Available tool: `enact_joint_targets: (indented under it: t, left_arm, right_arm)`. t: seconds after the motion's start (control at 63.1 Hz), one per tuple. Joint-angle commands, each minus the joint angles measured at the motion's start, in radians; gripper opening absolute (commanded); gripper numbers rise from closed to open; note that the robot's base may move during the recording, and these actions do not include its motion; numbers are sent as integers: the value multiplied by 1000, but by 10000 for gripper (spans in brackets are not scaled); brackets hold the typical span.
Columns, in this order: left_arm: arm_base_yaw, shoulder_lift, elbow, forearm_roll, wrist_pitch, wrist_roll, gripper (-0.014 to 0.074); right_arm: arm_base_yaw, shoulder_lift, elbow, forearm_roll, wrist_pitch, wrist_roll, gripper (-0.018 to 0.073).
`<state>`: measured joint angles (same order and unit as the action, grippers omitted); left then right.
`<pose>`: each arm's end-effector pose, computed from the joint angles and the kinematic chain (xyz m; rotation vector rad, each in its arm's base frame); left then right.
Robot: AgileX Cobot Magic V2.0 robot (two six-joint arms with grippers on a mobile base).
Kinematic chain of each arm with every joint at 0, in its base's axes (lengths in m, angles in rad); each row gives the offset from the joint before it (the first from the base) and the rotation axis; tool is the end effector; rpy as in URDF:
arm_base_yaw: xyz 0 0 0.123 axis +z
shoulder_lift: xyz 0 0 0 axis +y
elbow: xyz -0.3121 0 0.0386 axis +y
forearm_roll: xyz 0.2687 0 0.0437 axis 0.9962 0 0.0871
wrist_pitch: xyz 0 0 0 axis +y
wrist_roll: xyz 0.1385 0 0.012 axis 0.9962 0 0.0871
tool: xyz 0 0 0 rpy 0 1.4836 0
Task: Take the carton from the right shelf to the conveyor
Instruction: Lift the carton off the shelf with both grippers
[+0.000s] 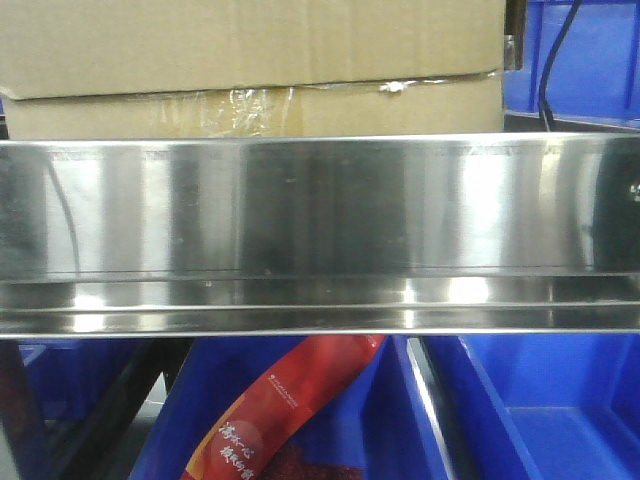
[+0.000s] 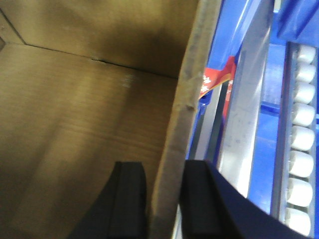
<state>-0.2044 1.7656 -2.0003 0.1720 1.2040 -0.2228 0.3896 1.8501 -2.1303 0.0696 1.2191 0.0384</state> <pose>0.4325 -0.0670 0.4211 -0.0174 2.4328 0.0327 0.4227 0.1834 0.4243 -0.4269 2.4017 0.2834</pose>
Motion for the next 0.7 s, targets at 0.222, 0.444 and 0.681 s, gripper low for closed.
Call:
enact_joint_targets:
  t: [0.222, 0.444, 0.681]
  left_arm:
    - [-21, -39, -193, 5, 17, 3, -10]
    - [-87, -151, -204, 14, 17, 3, -10]
    - [-151, -263, -44, 21, 17, 3, -10]
  right_arm:
    - [-6, -124, -9, -15, 2, -12, -64]
    - [-6, -263, -9, -15, 2, -12, -64]
    - [0, -369, 50, -15, 2, -12, -64]
